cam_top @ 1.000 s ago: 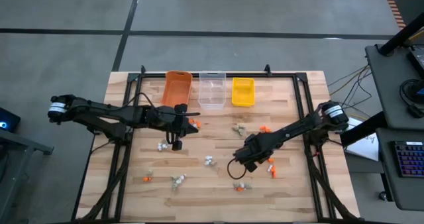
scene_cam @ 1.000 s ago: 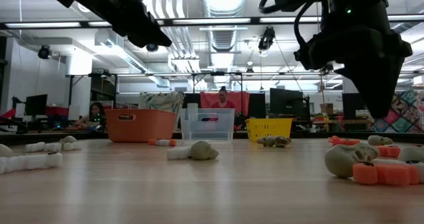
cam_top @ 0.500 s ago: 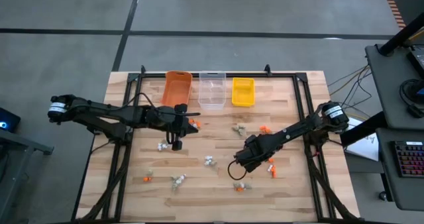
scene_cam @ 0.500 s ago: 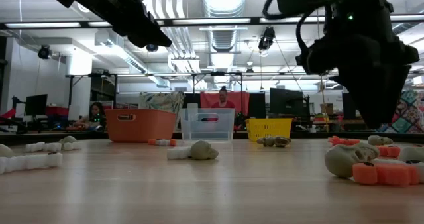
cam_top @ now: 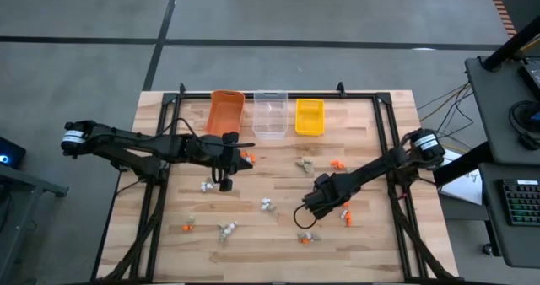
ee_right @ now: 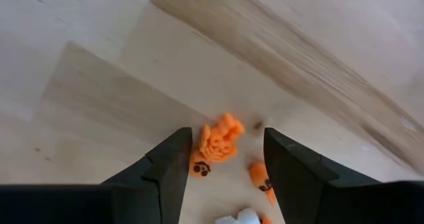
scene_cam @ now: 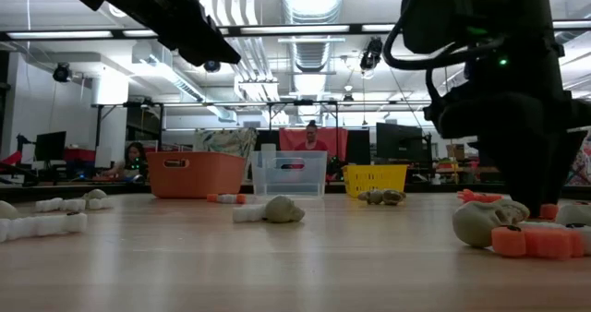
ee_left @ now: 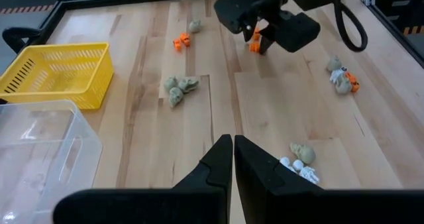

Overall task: Sort Halloween decoration
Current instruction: Put the orange skeleton toy into the yellow bin

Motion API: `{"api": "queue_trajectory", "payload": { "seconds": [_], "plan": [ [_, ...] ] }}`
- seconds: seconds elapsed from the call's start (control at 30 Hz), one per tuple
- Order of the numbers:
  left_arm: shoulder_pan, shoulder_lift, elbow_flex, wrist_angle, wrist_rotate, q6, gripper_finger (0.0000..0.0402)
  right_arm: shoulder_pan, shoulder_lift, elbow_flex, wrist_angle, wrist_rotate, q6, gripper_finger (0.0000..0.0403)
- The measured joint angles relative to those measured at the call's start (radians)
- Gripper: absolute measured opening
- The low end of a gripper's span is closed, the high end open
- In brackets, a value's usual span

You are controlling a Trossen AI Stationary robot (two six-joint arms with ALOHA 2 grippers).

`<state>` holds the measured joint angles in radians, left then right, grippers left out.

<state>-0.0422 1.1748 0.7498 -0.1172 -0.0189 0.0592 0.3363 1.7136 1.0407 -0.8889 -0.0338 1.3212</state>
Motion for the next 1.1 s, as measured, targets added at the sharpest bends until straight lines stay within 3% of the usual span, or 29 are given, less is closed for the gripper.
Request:
{"api": "queue_trajectory", "payload": {
  "seconds": [0.17,0.57,1.1],
  "plan": [
    [0.0,0.0,0.0,0.011,0.0,0.0,0.0,0.0,-0.002,-0.018,0.042,0.0,-0.01,0.0158],
    [0.0,0.0,0.0,0.013,0.0,-0.001,0.0,0.0,-0.002,-0.02,0.075,0.005,-0.063,0.0032],
    [0.0,-0.007,0.0,0.074,0.0,0.02,0.0,-0.048,-0.115,0.055,0.039,0.071,-0.18,0.0023]
  ]
}}
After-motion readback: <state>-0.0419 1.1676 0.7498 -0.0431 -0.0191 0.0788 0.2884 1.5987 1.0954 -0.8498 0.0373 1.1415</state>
